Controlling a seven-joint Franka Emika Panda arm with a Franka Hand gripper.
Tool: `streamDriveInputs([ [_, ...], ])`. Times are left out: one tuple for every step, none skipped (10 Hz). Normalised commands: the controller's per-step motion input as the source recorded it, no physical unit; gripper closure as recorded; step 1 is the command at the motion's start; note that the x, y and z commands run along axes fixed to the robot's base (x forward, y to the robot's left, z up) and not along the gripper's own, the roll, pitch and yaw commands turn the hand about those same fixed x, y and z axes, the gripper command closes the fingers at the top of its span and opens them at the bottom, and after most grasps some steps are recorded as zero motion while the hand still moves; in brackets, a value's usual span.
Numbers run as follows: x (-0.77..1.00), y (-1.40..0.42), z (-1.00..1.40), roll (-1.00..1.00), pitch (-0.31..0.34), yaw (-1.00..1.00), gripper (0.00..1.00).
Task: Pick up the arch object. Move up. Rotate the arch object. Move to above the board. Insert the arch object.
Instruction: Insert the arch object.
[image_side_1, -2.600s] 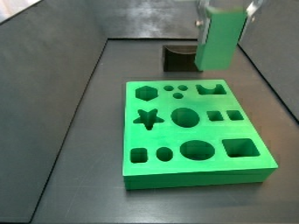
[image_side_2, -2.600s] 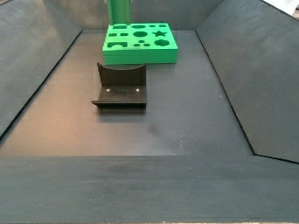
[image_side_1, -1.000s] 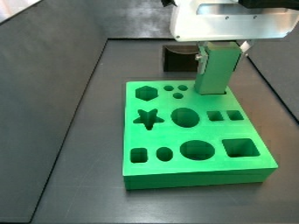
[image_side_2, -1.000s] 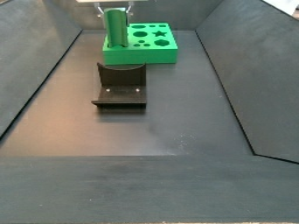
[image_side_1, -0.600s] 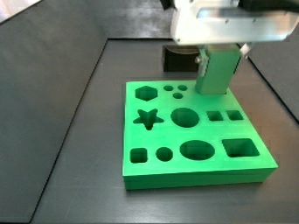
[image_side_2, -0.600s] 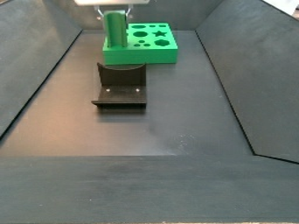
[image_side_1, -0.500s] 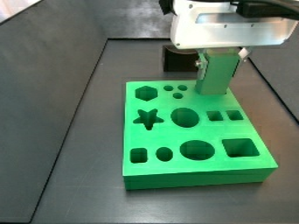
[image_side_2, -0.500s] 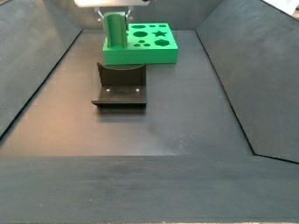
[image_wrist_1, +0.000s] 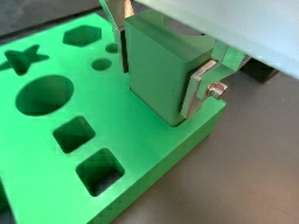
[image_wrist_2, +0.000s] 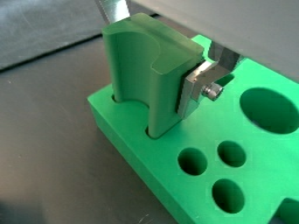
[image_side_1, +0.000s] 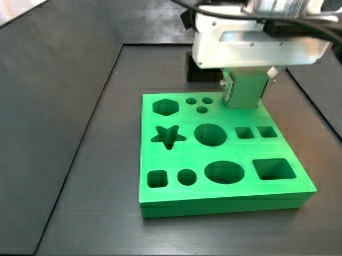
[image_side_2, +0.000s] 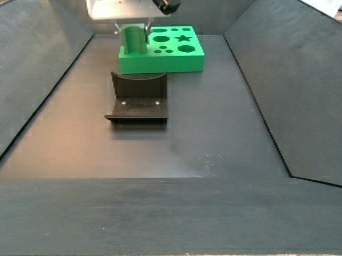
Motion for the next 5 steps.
streamDriveInputs([
  [0.03,0.06,-0.28,-0.10,-0.020,0.00,1.00],
  [0.16,0.10,-0.35,-0.01,0.000,0.00,1.00],
  [0.10,0.02,-0.29,0.00,0.000,-0.07,1.00],
  [0.00,0.00,0.00,-0.01,0.000,0.00,1.00],
  [0.00,0.00,0.00,-0.01,0.000,0.00,1.00],
])
